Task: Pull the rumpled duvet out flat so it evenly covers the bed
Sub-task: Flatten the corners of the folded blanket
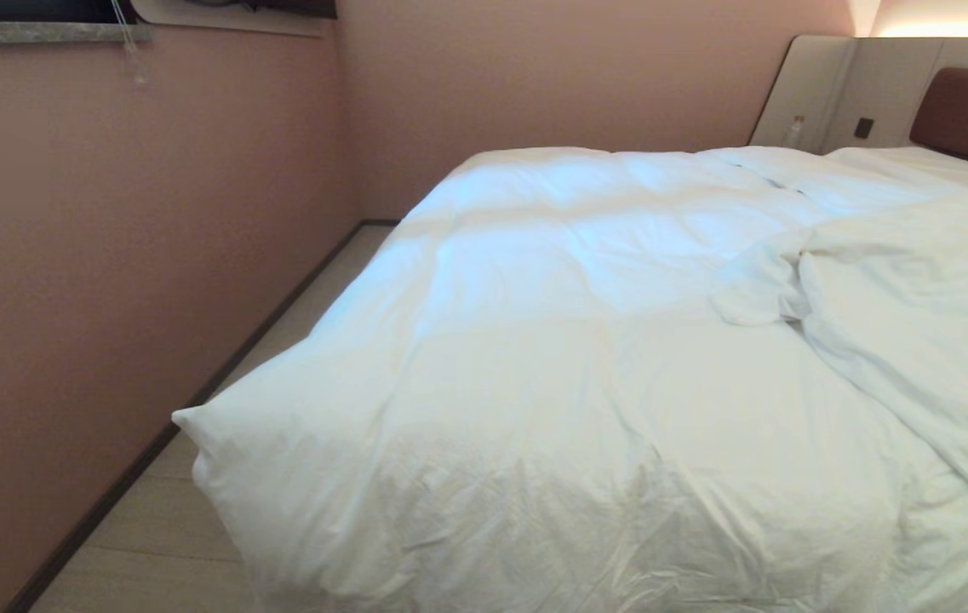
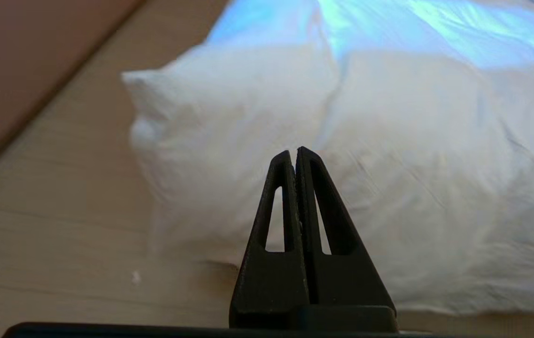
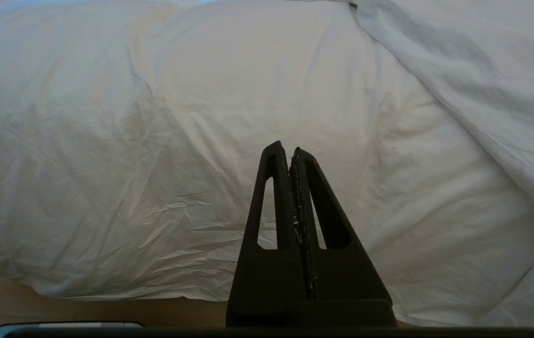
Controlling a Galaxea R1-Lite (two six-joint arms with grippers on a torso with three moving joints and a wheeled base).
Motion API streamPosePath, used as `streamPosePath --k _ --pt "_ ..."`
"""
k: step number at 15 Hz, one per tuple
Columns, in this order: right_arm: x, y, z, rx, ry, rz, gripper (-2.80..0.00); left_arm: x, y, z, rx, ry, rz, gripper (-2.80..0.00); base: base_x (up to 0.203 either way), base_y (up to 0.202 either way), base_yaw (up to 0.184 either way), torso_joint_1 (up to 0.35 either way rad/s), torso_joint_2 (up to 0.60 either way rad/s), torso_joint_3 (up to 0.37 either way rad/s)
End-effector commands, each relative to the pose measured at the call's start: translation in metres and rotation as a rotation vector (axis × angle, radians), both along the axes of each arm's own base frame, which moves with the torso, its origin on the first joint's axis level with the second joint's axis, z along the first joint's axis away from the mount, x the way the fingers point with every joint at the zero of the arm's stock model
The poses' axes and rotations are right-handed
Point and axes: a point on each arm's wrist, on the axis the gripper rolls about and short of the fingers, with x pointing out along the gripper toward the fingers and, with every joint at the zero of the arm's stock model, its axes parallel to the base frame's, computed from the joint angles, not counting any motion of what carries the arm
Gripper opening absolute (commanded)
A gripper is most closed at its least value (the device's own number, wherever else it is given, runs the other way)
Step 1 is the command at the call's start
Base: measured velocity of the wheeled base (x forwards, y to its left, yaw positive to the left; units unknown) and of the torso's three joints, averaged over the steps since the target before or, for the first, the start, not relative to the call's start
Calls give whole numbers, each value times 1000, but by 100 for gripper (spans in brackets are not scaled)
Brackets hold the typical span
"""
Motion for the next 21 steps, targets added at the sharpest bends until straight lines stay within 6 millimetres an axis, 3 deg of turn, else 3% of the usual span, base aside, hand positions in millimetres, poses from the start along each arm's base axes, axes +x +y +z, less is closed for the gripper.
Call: streamPosePath --k 1,15,19,21 --pt "0 0 0 0 0 0 -280 0 0 -1 -3 2 -9 -280 0 0 0 0 0 0" --pt "0 0 0 3 -2 -2 -280 0 -1 -1 9 -8 -70 -280 0 0 0 0 0 0" --pt "0 0 0 3 -2 -2 -280 0 4 0 96 -31 -29 -280 0 0 0 0 0 0" --pt "0 0 0 3 -2 -2 -280 -7 6 -9 140 -71 8 -280 0 0 0 0 0 0"
